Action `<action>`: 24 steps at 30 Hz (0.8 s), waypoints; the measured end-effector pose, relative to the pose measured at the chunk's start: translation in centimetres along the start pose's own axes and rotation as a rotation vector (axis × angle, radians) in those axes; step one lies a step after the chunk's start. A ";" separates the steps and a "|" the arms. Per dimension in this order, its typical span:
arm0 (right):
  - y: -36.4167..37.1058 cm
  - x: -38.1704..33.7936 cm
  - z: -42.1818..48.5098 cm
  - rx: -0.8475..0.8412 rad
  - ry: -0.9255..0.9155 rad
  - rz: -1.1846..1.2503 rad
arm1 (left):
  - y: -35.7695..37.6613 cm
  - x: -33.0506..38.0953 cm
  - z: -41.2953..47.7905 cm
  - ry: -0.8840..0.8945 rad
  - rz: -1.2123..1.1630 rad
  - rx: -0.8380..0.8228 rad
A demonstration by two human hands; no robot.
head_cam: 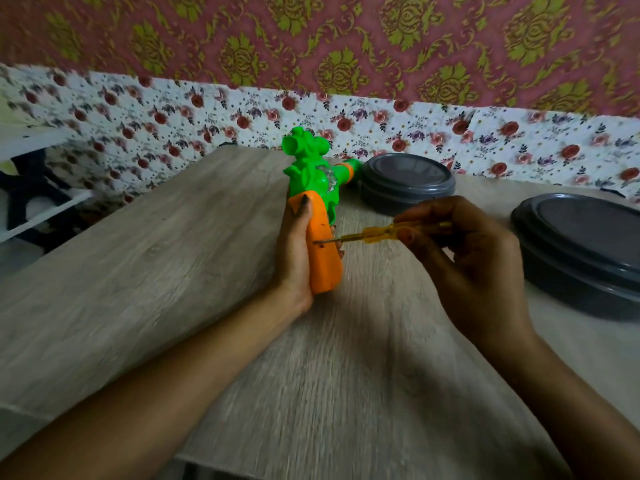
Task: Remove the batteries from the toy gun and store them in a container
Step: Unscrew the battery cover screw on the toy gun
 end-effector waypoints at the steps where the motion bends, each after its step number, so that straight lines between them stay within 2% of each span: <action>1: -0.1 -0.1 0.0 0.009 -0.014 0.003 | -0.1 0.0 0.2 0.011 -0.005 0.005; 5: -0.4 -0.2 0.2 0.054 -0.055 0.022 | -0.1 0.3 0.2 0.028 -0.026 0.001; 13: -0.4 0.1 0.1 0.048 -0.082 0.017 | -0.1 0.5 0.5 0.064 -0.032 0.004; 21: 0.1 -1.3 -0.3 0.042 -0.189 0.001 | 0.0 1.0 0.6 0.127 -0.056 0.020; 24: 0.1 -1.1 -0.4 0.045 -0.164 0.017 | -0.1 0.9 0.7 0.118 -0.079 0.020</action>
Point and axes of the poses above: each hand's wrist, its own z-axis towards the middle knuckle, its own y-axis out of the palm, x = y × z, the point moved 8 cm from there along z, towards the middle knuckle, and after that the axes turned 14 degrees about x, right-handed, at the moved point
